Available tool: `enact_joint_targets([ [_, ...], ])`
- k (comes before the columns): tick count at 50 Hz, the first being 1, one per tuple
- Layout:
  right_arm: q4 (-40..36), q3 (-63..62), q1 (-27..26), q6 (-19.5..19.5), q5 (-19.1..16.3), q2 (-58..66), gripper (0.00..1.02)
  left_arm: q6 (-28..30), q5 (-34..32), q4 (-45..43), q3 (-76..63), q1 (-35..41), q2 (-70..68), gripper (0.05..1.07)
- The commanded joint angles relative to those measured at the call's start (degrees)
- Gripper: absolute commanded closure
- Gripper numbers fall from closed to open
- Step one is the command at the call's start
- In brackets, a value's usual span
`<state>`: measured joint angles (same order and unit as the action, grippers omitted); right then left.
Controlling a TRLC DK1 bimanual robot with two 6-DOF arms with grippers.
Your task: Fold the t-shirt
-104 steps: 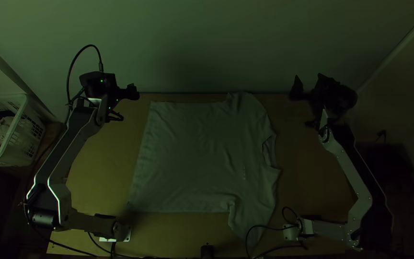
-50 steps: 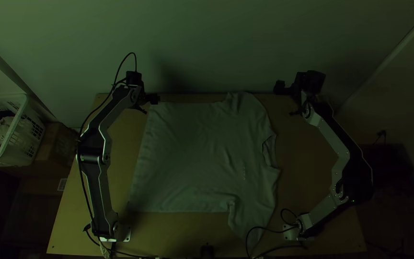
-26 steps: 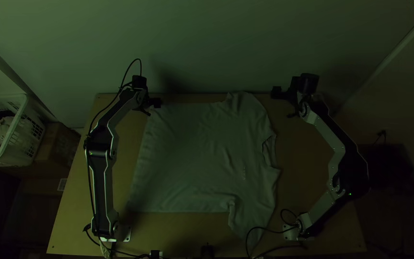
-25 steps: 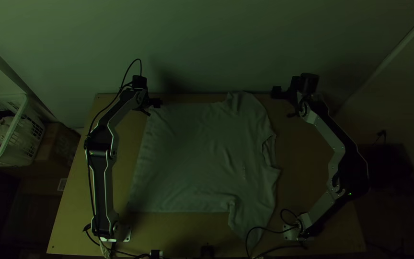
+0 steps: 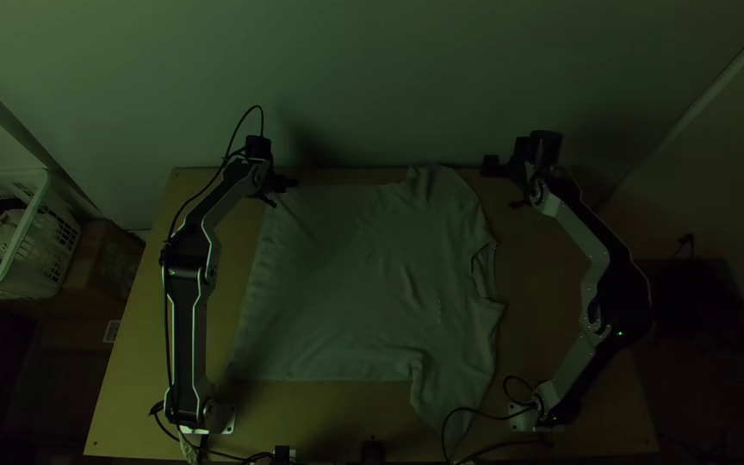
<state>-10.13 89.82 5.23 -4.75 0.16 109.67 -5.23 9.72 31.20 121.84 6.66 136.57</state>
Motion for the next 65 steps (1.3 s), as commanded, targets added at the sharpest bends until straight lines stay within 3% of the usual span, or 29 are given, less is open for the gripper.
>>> enact_joint_targets([
  [1, -4.9, 6.1, 0.4, -1.1, -0.2, 4.5, 0.06, 1.6, 0.7, 1.1, 0.4, -0.3, 1.8, 1.05],
  [5, -10.3, 11.1, 0.4, -0.5, -0.2, 7.6, 0.10, 1.6, 0.4, 1.2, 0.0, -0.6, 1.2, 1.05],
  [18, -22.5, 22.6, 0.8, -2.4, -0.2, 16.4, 0.11, 0.1, 0.3, 0.8, -0.9, -1.4, -0.9, 1.05],
  [20, -23.5, 24.0, 0.9, -2.3, -0.2, 17.6, 0.16, 0.1, 0.0, 1.0, -1.0, -1.5, -1.1, 1.05],
  [33, -24.2, 28.6, 1.6, -3.9, -0.2, 23.0, 0.16, 0.1, -0.7, 0.9, -2.5, -1.9, -2.7, 1.05],
  [42, -32.2, 38.2, 2.2, -6.7, -0.2, 30.3, 0.16, 0.1, -0.8, 1.0, -2.7, -2.2, -3.1, 1.05],
  [51, -32.8, 39.2, 3.3, -6.6, -0.1, 32.5, 0.16, 0.1, -0.8, 0.9, -2.8, -2.4, -3.4, 1.05],
  [56, -32.6, 39.5, 3.6, -6.2, -0.1, 33.3, 0.38, 0.3, -0.8, 1.0, -2.8, -2.6, -3.4, 1.05],
  [63, -32.2, 40.3, 3.7, -6.6, -0.1, 34.7, 0.40, 0.4, -0.8, 1.0, -2.9, -3.0, -3.4, 1.05],
  [65, -32.2, 40.3, 3.8, -6.6, -0.1, 35.1, 0.49, 0.5, -0.8, 1.0, -3.1, -3.0, -3.4, 1.05],
])
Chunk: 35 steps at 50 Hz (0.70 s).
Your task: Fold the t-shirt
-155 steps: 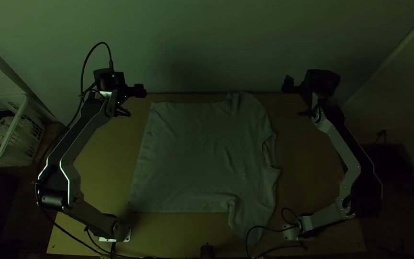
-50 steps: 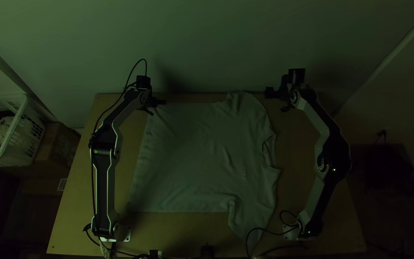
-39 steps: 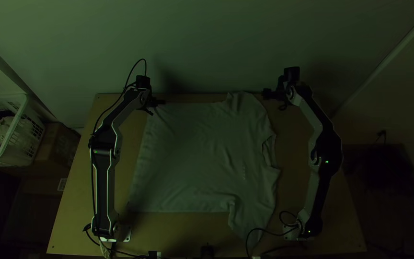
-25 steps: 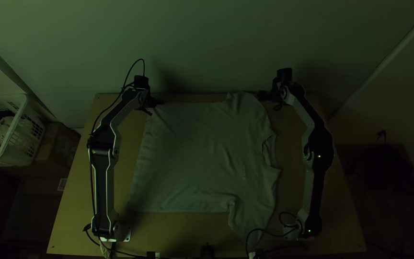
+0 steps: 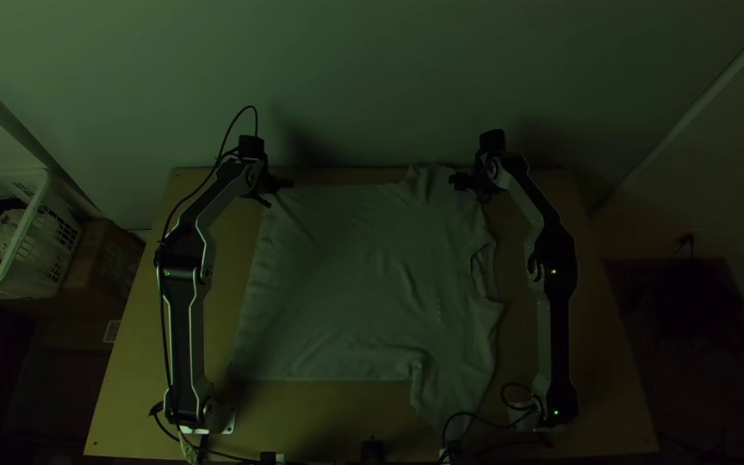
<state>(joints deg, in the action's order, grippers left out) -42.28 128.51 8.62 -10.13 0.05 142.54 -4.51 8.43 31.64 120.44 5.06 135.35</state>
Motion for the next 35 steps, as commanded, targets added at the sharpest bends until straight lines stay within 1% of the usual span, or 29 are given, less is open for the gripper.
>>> enact_joint_targets([
  [1, 0.0, 1.7, 0.4, -1.1, 0.0, 2.3, 0.53, -0.2, 0.5, 0.5, -1.7, -1.4, -2.3, 1.05],
  [3, 0.3, 1.7, 0.5, -1.0, 0.0, 2.6, 0.62, -0.2, 0.5, 0.5, -1.8, -1.4, -2.4, 1.05],
  [7, 0.3, 1.8, 0.6, -0.9, 0.0, 3.0, 0.75, -0.2, 0.5, 0.5, -1.8, -1.4, -2.4, 1.05],
  [11, 0.4, 2.1, 0.5, -0.6, -0.1, 3.5, 1.00, -0.2, 0.5, 0.5, -1.9, -1.4, -2.5, 1.05],
  [35, 0.4, 2.5, -1.9, -0.8, 0.1, -0.1, 1.00, -1.5, 0.5, 0.4, -1.4, -2.7, -3.3, 1.05],
])
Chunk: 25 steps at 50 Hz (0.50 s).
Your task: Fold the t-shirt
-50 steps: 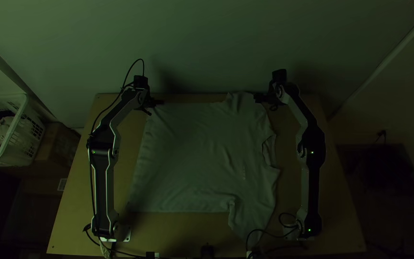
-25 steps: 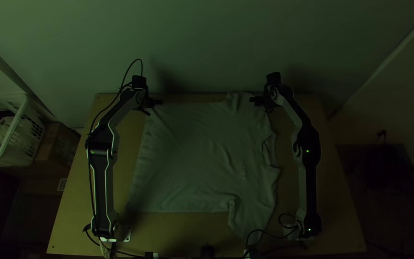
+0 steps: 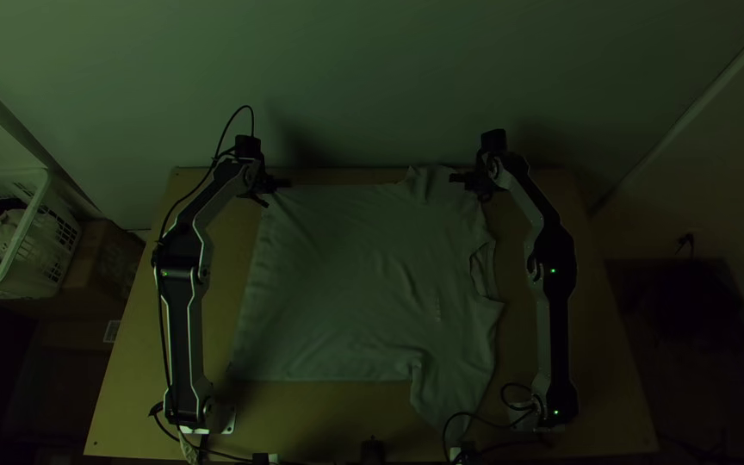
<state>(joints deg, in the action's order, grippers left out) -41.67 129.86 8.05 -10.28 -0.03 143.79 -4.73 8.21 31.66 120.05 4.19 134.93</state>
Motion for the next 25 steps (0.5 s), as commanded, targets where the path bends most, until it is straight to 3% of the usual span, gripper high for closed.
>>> enact_joint_targets([
  [1, -0.3, 1.2, -1.6, -0.6, 0.2, -1.5, 1.00, -1.3, 0.7, 0.3, -0.9, -1.9, -3.0, 1.05],
  [25, -0.3, 0.9, -3.0, -0.4, 0.6, -6.1, 1.00, -2.7, -1.0, 0.6, 0.5, -2.6, -5.9, 1.05],
])
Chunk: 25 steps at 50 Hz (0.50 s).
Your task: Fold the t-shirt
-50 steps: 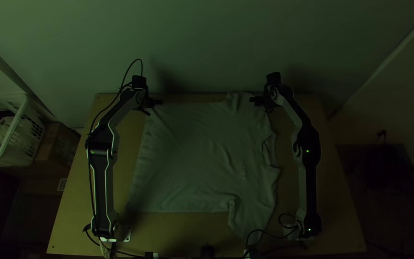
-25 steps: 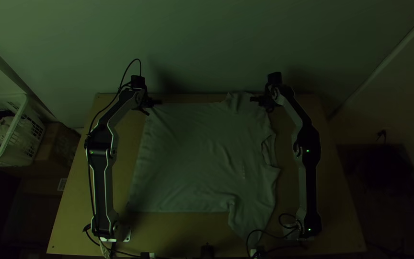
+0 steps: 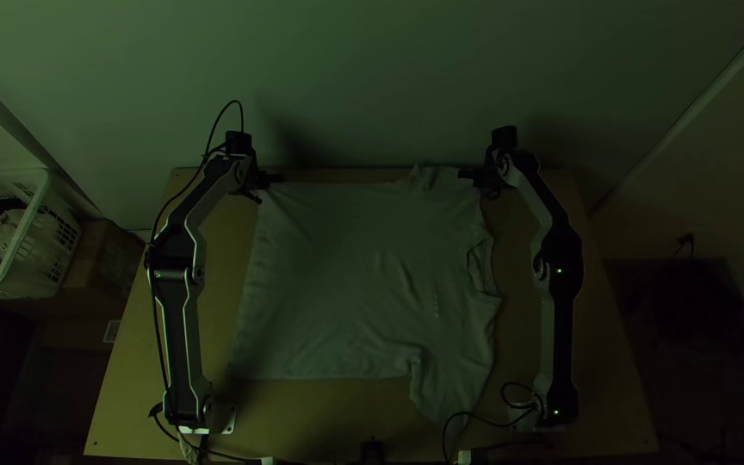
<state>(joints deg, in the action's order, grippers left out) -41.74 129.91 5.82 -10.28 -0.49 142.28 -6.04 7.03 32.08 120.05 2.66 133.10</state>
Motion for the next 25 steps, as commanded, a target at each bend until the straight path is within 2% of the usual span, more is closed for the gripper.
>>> enact_joint_targets([
  [1, -0.2, 0.9, -0.6, -0.5, 1.0, -4.9, 1.00, -1.3, 0.0, 0.4, 0.6, -1.0, -4.3, 1.05],
  [11, -2.3, -2.6, 0.8, 0.3, 1.0, -9.5, 1.00, -1.4, -1.0, 2.9, 0.6, -0.4, -6.5, 1.05],
  [18, -2.8, -6.4, 1.4, 1.7, 1.0, -12.9, 1.00, -1.4, -4.0, 6.5, 0.3, -0.8, -8.4, 1.05],
  [25, -2.8, -10.4, 1.5, 2.5, 1.0, -16.2, 1.00, -0.8, -6.1, 6.6, -3.9, -1.7, -12.8, 1.05],
])
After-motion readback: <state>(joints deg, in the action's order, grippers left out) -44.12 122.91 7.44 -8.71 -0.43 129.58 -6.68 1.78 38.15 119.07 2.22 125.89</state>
